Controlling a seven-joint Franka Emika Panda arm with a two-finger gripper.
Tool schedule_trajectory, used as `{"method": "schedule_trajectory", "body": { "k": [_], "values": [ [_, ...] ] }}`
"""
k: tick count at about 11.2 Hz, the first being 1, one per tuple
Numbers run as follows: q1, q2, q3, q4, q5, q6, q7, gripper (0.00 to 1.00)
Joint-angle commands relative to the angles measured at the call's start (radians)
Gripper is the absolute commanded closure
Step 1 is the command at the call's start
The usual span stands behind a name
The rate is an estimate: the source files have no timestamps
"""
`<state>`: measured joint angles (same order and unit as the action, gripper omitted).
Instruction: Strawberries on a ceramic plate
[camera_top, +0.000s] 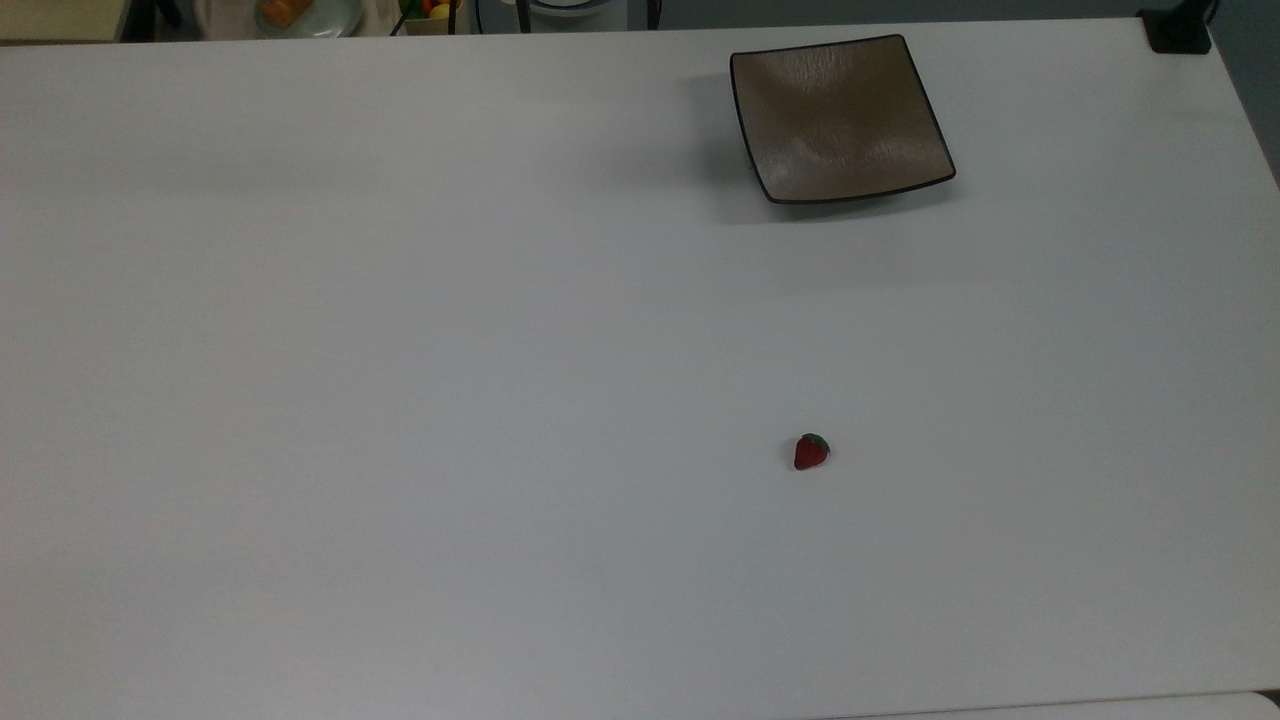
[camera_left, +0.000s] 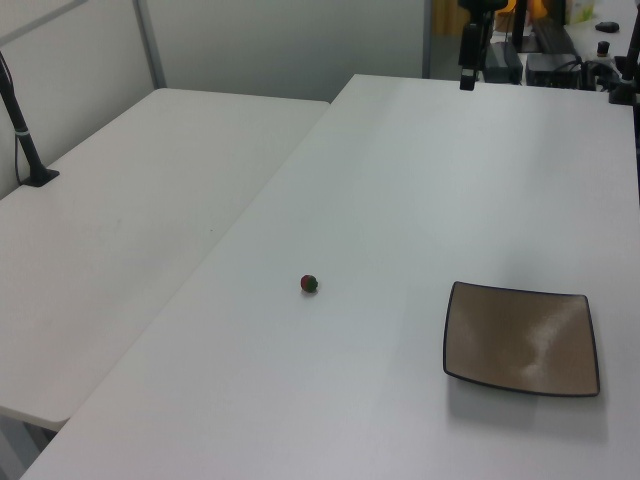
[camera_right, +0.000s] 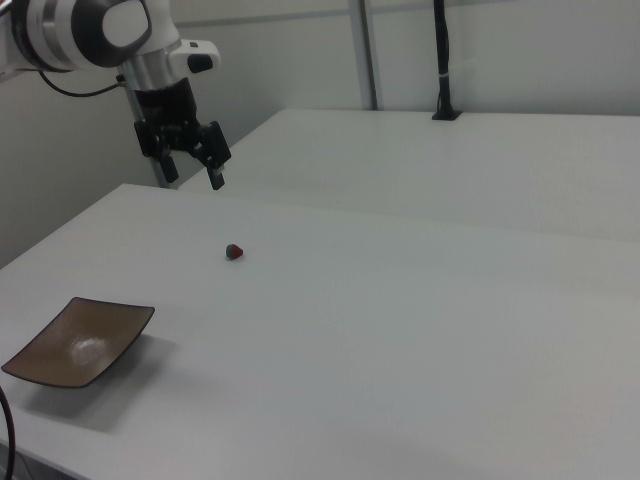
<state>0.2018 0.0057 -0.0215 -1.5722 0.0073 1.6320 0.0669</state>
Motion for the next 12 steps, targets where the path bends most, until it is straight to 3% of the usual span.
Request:
{"method": "schedule_trajectory", "body": {
  "k": [1, 8, 12],
  "values": [
    [0.011, -0.021, -0.003, -0.035, 0.033, 0.016, -0.009, 0.0],
    [0.014, -0.018, -0.003, -0.037, 0.033, 0.017, -0.006, 0.0],
    [0.069, 0.028, -0.003, -0.025, 0.033, 0.022, -0.002, 0.0]
  ]
}}
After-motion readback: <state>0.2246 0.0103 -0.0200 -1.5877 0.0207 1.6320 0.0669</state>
